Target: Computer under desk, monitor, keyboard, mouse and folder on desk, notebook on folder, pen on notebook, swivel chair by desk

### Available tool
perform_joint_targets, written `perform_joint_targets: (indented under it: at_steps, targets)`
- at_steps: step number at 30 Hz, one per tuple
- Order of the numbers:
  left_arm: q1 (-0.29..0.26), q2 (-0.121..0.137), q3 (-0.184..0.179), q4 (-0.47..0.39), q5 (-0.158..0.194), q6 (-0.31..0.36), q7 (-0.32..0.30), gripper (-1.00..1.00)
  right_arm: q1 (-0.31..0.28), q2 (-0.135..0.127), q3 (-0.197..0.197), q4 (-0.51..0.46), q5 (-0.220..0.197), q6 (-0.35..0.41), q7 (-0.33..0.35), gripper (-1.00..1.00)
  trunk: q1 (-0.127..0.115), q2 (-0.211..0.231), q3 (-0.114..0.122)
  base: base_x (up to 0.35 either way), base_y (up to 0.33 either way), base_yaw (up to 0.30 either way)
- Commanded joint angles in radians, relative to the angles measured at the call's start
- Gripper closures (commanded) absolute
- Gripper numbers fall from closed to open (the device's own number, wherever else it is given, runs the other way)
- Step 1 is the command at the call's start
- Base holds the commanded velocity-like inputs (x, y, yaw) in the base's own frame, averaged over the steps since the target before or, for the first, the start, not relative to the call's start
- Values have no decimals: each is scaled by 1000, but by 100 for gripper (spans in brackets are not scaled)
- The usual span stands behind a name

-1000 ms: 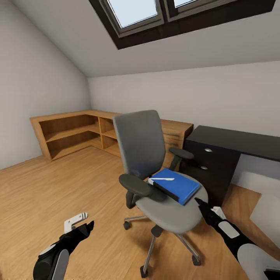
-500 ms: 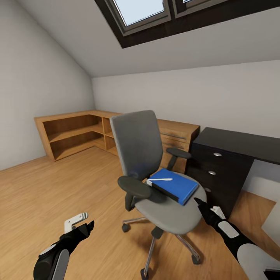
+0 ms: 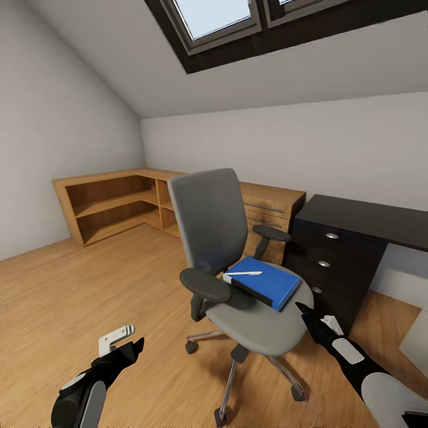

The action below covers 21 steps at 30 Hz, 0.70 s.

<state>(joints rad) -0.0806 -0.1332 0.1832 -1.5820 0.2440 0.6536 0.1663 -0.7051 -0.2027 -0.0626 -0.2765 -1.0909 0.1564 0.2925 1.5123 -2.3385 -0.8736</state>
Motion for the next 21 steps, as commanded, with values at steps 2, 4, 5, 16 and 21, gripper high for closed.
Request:
perform_joint_targets:
  at_steps: [2,4,5,16,21]
  targets:
    - [-1,-1,1,-1,11,4,7,-100,0,0,-6,-1,-6,8,1,-100,0,0,-1,-200,0,0]
    - [-1,-1,1,-1,11,4,7,-100,0,0,-6,-2,-7,10,0,-100,0,0,-1,-252,0,0]
    - [-1,0,1,-1,11,5,7,-100,0,0,-6,-3,-7,9,-1,-100,0,0,-1,-292,0,0]
    - [-1,0,1,-1,11,6,7,-100,0,8,-5,-1,-6,8,-3,-100,0,0,-1,-82,0,165]
    - [-1,0,1,-1,9,3,11,-100,0,9,-5,-1,-5,8,-1,-100,0,0,-1,0,0,274]
